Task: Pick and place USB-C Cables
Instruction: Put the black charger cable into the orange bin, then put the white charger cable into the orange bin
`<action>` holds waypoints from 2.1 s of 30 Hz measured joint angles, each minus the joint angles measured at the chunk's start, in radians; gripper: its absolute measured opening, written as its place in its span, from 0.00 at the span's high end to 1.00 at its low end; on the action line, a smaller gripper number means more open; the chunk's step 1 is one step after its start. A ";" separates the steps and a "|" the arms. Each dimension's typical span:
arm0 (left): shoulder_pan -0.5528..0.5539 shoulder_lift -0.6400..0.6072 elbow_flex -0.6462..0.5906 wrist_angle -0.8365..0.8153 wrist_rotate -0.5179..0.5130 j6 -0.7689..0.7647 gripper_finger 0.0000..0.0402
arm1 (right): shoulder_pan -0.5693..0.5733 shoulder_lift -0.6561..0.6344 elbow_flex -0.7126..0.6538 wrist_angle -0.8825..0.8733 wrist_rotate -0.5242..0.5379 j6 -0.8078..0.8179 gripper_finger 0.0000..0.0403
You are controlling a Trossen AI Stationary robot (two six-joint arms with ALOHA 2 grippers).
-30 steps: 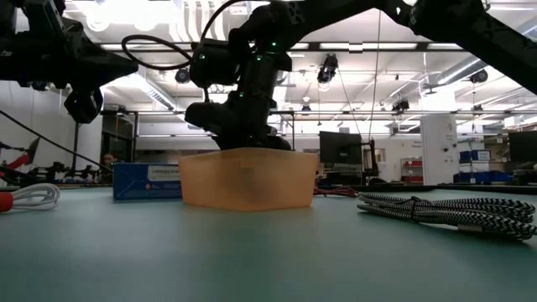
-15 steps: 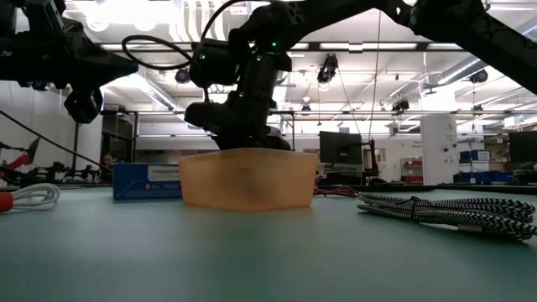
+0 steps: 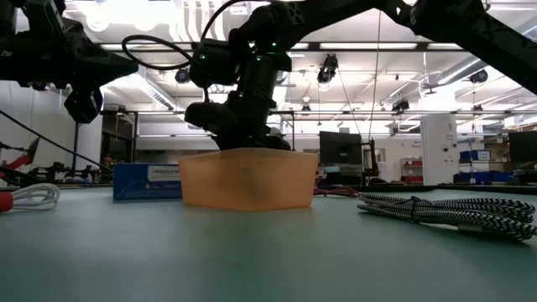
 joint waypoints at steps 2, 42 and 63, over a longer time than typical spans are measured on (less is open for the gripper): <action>0.000 0.000 0.000 0.000 0.000 0.000 1.00 | 0.000 0.000 0.000 0.000 0.000 0.000 0.87; 0.000 0.000 0.000 0.000 0.001 0.000 1.00 | 0.000 -0.011 0.018 -0.023 -0.006 0.012 0.64; 0.000 0.003 0.000 0.002 0.004 -0.005 1.00 | 0.198 -0.288 -0.011 -0.162 0.246 -0.149 0.71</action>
